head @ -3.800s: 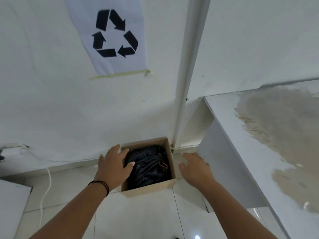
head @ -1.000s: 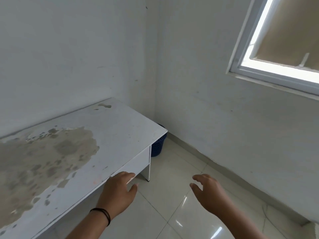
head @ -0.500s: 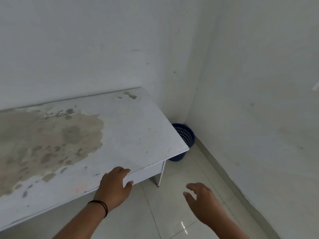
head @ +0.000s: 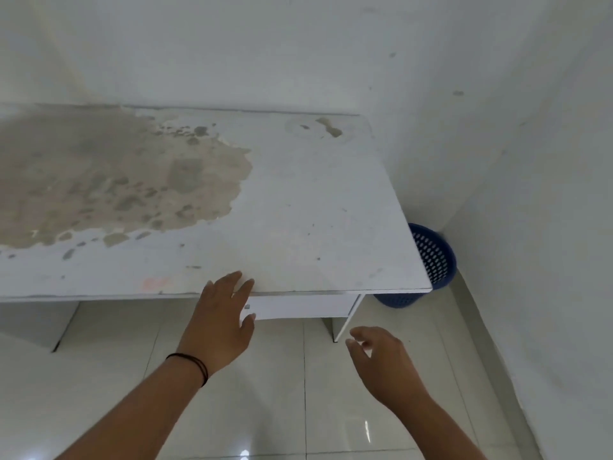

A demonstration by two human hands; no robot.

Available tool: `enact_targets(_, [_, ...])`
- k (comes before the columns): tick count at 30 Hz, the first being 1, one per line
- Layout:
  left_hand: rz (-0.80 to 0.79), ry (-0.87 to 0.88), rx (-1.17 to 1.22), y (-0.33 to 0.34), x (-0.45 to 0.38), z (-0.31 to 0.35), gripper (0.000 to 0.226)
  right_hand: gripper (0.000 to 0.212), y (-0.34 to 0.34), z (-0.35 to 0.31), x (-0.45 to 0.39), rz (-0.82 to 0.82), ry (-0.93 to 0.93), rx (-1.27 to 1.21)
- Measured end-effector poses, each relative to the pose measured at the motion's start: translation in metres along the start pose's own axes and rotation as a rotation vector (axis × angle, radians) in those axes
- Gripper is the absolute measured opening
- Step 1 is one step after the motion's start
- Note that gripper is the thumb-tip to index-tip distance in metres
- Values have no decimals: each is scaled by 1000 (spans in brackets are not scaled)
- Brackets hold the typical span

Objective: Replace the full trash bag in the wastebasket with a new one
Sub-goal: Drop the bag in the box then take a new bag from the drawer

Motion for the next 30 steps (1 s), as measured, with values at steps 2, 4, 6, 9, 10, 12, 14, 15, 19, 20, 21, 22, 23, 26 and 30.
enact_targets(2, [69, 61, -26, 16, 2, -10, 52, 27, 24, 1, -16, 19, -37, -11])
enact_targets(4, [200, 143, -69, 29, 3, -20, 50, 22, 45, 1, -31, 65, -61, -44])
enact_targets(6, [335, 222, -78, 42, 3, -29, 51, 19, 65, 2, -48, 106, -91, -67])
enact_targets(9, [542, 316, -94, 61, -3, -41, 50, 21, 90, 4, -71, 186, -131, -97])
enact_targets(10, [606, 339, -106, 67, -6, -44, 49, 20, 97, 5, -78, 219, -150, -109])
enact_targets(12, [720, 388, -129, 75, -11, -48, 45, 17, 110, 7, -90, 285, -189, -128])
enact_targets(14, [803, 433, -138, 81, -17, -52, 43, 15, 122, 9, -100, 350, -218, -153])
enact_targets(15, [834, 450, -149, 83, -20, -54, 43, 14, 127, 10, -104, 379, -232, -162])
enact_targets(19, [904, 500, -205, 87, -24, -60, 46, 15, 144, 11, -113, 488, -314, -140])
enact_targets(20, [908, 512, -206, 87, -24, -62, 47, 15, 147, 11, -113, 517, -332, -133])
enact_targets(21, [909, 521, -204, 86, -24, -63, 48, 15, 149, 11, -112, 549, -351, -122])
enact_targets(22, [907, 528, -200, 86, -23, -63, 50, 16, 151, 10, -111, 580, -372, -104])
enact_targets(23, [893, 530, -195, 85, -24, -64, 52, 17, 151, 9, -111, 604, -384, -91])
enact_targets(26, [830, 518, -171, 81, -21, -64, 60, 21, 146, 2, -112, 649, -401, -87])
enact_targets(30, [773, 507, -143, 77, -15, -60, 64, 30, 130, -12, -119, 671, -382, -73])
Point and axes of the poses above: each hand's wrist, its own x-axis away from the middle knuckle, its own y-axis out of the palm, z = x × y, the point moved 3 cm from there along -x, towards the middle knuckle, and after that the axes turned 12 degrees about x, right-handed, at the moved point
